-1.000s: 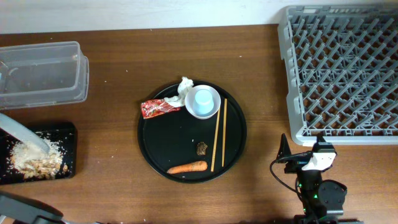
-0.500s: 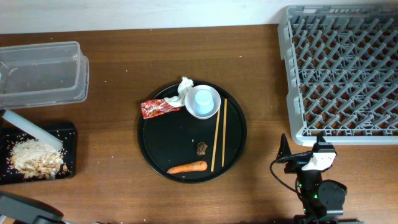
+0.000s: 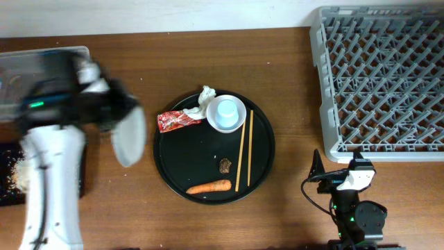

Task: Sort waste into correct bins and load items into the dishwasher rack
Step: 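Set the empty white plate back on the round tray with left gripper, then grasp the white tissue with the left gripper and lift it, then drop the tissue into the clear plastic box, then grasp the red wrapper on the round tray with the left gripper, then carry the red wrapper into the clear plastic box and release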

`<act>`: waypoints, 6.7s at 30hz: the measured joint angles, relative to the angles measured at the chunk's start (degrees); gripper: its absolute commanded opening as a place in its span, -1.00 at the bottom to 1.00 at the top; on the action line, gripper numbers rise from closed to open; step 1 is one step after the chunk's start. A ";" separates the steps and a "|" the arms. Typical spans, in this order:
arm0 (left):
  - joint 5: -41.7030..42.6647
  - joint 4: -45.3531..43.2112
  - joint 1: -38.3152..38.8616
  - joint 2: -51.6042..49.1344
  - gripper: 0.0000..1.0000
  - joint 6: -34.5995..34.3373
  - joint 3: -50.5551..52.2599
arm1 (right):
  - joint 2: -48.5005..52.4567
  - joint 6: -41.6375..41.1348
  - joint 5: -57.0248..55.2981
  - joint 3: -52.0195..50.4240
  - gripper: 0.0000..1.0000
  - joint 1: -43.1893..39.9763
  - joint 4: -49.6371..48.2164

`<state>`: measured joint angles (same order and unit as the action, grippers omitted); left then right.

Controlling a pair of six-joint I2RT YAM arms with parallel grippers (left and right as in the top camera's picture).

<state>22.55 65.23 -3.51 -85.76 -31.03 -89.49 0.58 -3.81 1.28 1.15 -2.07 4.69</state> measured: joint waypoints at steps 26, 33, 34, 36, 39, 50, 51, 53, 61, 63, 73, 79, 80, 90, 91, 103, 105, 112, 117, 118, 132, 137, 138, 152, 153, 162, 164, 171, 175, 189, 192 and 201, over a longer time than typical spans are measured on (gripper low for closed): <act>-24.63 -2.56 36.61 -22.91 -0.52 -2.84 0.09 | 0.00 0.02 0.02 0.00 0.97 0.00 0.00; -33.75 5.73 35.21 -23.32 -0.01 -2.64 -6.49 | -0.02 0.00 0.02 0.00 0.97 0.00 0.02; -34.49 6.01 34.21 -23.32 0.05 -2.58 -8.46 | -0.02 0.00 0.00 0.00 0.97 0.00 0.02; -35.26 6.08 31.19 -23.32 0.07 -1.95 -11.78 | -0.02 0.00 0.02 0.00 0.97 0.00 0.02; -32.39 3.34 24.06 -23.32 0.22 1.84 -13.22 | 0.00 0.00 0.02 0.00 0.97 0.00 0.02; -17.81 -4.13 16.41 -34.82 0.38 12.44 -13.51 | 0.00 0.00 0.02 0.00 0.97 0.00 0.02; -15.52 -4.76 16.50 -36.87 0.38 12.66 -13.49 | 0.00 0.00 0.02 0.00 0.97 0.00 0.02; -11.85 -6.38 16.79 -38.29 0.33 12.87 -13.49 | 0.00 0.00 0.02 0.00 0.97 0.00 0.00; -9.27 -7.32 20.04 -40.83 0.26 6.62 -13.49 | 0.00 0.00 0.02 0.00 0.97 0.00 0.02; -10.95 -7.30 20.04 -40.89 0.23 5.84 -13.49 | 0.00 0.02 0.02 0.00 0.97 0.00 0.02; -17.05 3.30 19.17 -39.82 0.25 2.91 -22.80 | 0.00 0.00 0.02 0.00 0.97 0.00 0.00; -17.22 3.02 19.19 -39.82 0.26 -0.76 -19.15 | 0.00 0.00 0.02 0.00 0.97 0.00 0.02; -17.25 2.91 19.19 -39.82 0.26 -1.64 -18.21 | 0.00 0.00 0.02 0.00 0.97 0.00 0.02; -17.25 0.57 19.30 -41.99 0.24 -5.92 -17.97 | 0.00 -0.04 0.02 0.00 0.97 0.00 0.00; -17.25 -0.02 19.30 -43.21 0.24 -6.14 -17.97 | 0.00 0.00 0.02 0.00 0.97 0.00 0.02; -17.27 0.55 19.30 -44.87 -0.98 -6.56 -18.36 | 0.00 -0.02 0.02 0.00 0.97 0.00 0.02; -17.22 4.24 19.23 -44.92 -0.98 -6.54 -21.20 | 0.00 0.00 0.00 0.00 0.97 0.00 0.00; -17.25 8.92 14.56 -42.91 -0.98 -3.63 -34.86 | 0.00 0.00 0.02 0.00 0.97 0.00 0.00; -15.63 5.53 2.21 -42.53 -0.99 -3.52 -37.48 | 0.00 0.00 0.02 0.00 0.97 0.00 0.02; -14.93 3.89 -0.66 -42.53 -0.98 -3.50 -38.12 | 0.00 -0.02 0.02 0.00 0.97 0.00 0.02; -26.14 -0.42 -18.18 -42.34 -0.96 -3.50 -48.83 | 0.00 -0.02 0.00 0.00 0.97 0.00 0.00; -35.91 -4.39 -19.45 -42.27 0.98 -3.41 -42.49 | 0.00 0.00 0.02 0.00 0.97 0.00 0.02; -36.02 -4.35 -19.43 -42.27 0.98 -3.50 -42.05 | 0.00 0.00 0.02 0.00 0.97 0.00 0.02; -3.67 13.51 -7.91 -38.42 0.94 4.61 -41.97 | 0.00 -0.02 0.02 0.00 0.97 0.00 0.02; -4.96 15.15 -4.13 -38.45 0.94 7.13 -41.94 | 0.00 0.00 0.02 0.00 0.97 0.00 0.02; -18.14 25.18 8.20 -44.15 0.94 24.22 -41.90 | 0.00 -0.02 0.02 0.00 0.97 0.00 0.02; -18.53 25.20 8.02 -45.92 0.94 29.03 -41.88 | 0.00 -0.02 0.02 0.00 0.97 0.00 0.02; -18.08 26.82 8.04 -55.52 0.79 36.61 -41.68 | 0.00 0.00 0.02 0.00 0.97 0.00 0.02; -15.89 28.81 8.04 -59.63 0.68 38.27 -41.57 | 0.00 0.00 0.02 0.00 0.97 0.00 0.02; -12.85 28.20 8.04 -60.13 -0.38 40.54 -41.57 | 0.00 0.00 0.02 0.00 0.97 0.00 0.00; -13.16 28.20 7.96 -60.13 -0.59 40.52 -41.57 | 0.00 0.00 0.02 0.00 0.97 0.00 0.02; -13.42 28.96 7.96 -60.15 -0.99 40.50 -41.57 | 0.00 0.00 0.02 0.00 0.97 0.00 0.00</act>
<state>9.13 94.19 4.45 -145.91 9.47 -131.07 0.58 -3.81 1.30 1.15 -2.07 4.69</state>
